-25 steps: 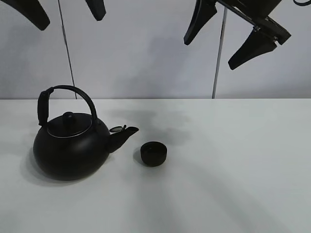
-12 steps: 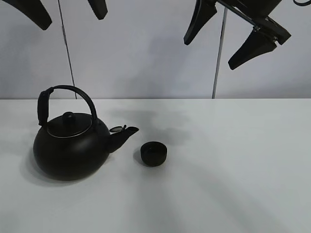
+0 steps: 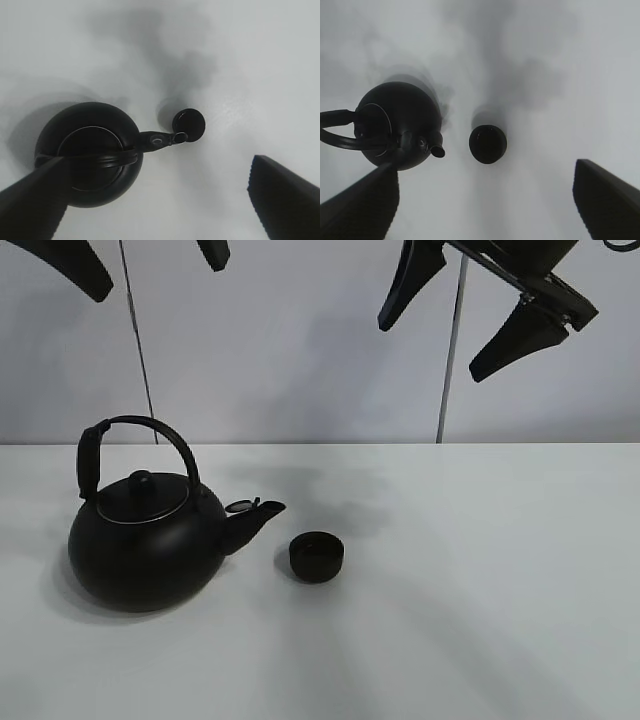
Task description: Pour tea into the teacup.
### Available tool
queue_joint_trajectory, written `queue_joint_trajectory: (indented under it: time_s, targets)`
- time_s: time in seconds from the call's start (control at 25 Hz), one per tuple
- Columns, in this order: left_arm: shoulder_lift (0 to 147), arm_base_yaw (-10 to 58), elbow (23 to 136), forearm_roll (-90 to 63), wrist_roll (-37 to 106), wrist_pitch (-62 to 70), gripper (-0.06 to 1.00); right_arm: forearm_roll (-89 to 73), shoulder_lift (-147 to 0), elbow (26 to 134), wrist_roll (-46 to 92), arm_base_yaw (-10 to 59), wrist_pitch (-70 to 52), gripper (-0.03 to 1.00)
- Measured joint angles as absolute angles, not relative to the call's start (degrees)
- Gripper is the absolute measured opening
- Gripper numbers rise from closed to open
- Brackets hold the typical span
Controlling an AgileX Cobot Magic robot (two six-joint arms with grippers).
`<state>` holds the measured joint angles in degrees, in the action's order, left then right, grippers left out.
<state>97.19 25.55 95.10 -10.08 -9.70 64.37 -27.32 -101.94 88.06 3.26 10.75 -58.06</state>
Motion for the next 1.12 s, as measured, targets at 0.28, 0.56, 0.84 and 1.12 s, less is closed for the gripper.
queue_joint_trajectory:
  time_s: [0.28, 0.56, 0.84, 1.12]
  targets:
    - [100.5, 25.6, 91.7, -10.6, -11.3, 69.0, 0.69, -27.4, -101.9, 88.1, 3.3, 10.7, -57.2, 0.65]
    - [101.9, 25.5, 91.1, -10.7, -11.4, 69.2, 0.69, -27.5, -101.9, 88.1, 3.3, 10.7, -57.1, 0.65]
    - [101.9, 25.5, 91.1, -10.7, -11.4, 69.2, 0.69, -27.5, -101.9, 88.1, 3.3, 10.7, -57.1, 0.65]
    - [101.9, 25.5, 91.1, -10.7, -11.4, 68.6, 0.69, -27.5, -101.9, 88.1, 3.3, 10.7, -57.1, 0.65]
